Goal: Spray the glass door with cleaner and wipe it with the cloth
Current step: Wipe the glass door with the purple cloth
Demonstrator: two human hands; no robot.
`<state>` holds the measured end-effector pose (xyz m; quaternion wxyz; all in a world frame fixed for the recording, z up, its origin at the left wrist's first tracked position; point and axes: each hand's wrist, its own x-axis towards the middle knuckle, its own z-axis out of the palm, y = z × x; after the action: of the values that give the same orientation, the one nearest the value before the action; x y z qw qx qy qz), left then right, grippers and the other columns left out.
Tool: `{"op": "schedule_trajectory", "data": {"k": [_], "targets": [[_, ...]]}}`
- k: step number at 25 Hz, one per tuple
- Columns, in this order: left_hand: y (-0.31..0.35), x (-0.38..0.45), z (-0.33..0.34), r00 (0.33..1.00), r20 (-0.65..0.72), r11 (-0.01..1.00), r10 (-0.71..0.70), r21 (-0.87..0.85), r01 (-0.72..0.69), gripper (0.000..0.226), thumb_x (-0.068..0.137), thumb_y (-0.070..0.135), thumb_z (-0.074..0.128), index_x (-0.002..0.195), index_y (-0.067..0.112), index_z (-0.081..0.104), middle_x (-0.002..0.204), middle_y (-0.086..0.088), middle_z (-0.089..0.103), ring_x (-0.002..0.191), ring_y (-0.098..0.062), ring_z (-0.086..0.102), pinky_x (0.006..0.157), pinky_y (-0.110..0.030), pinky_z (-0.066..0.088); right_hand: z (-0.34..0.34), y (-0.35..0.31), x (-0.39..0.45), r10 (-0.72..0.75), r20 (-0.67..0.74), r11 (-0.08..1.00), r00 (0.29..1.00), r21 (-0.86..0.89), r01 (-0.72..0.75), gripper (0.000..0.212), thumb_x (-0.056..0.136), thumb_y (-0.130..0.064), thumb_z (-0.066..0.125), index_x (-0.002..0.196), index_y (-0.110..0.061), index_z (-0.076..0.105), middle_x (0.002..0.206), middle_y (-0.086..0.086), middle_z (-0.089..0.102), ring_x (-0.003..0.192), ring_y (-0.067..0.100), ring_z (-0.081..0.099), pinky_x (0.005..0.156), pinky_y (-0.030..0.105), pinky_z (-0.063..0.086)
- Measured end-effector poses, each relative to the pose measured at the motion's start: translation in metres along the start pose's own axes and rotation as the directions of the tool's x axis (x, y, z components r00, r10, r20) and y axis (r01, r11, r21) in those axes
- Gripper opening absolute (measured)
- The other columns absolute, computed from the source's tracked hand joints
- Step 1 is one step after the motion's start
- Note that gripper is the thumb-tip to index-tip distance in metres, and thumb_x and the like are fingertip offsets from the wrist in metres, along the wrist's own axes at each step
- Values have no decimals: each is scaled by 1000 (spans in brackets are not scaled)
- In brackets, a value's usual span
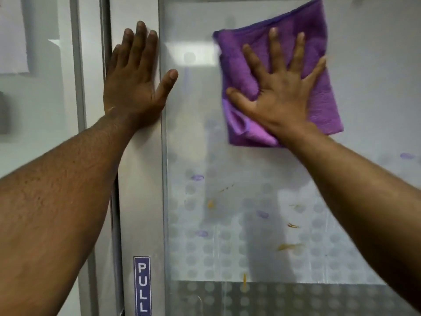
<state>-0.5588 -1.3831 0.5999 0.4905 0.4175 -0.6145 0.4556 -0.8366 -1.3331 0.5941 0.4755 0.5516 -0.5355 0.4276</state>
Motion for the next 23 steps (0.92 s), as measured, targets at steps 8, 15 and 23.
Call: {"op": "schedule_trajectory", "data": {"k": [8,15,23], "targets": [[0,1,-2,1000,11,998,6,-59,-5,75,99,60,20,159,21,1,168,-6,-3,154,-24,-4,124,-37,-3,9,53,-73,-395,-17,913,919,-118,390,66,92,-69,25,152,-41,25,163,0,21,150,38,13,112,70,9],[2,1,1,999,-4,998,-47,-39,47,77,95,63,19,160,24,4,167,4,-5,152,-12,-8,119,-23,-13,1,32,1,112,-83,994,990,14,-112,81,81,-78,24,154,-43,12,166,-2,2,151,39,-3,115,68,-2],[3,-1,-2,996,15,994,-84,-63,85,72,97,56,22,159,22,8,168,0,2,146,1,-16,120,-22,-11,-6,178,-35,-342,-87,937,936,-114,331,66,96,-54,31,155,-24,24,162,8,22,150,30,19,117,57,20]]}}
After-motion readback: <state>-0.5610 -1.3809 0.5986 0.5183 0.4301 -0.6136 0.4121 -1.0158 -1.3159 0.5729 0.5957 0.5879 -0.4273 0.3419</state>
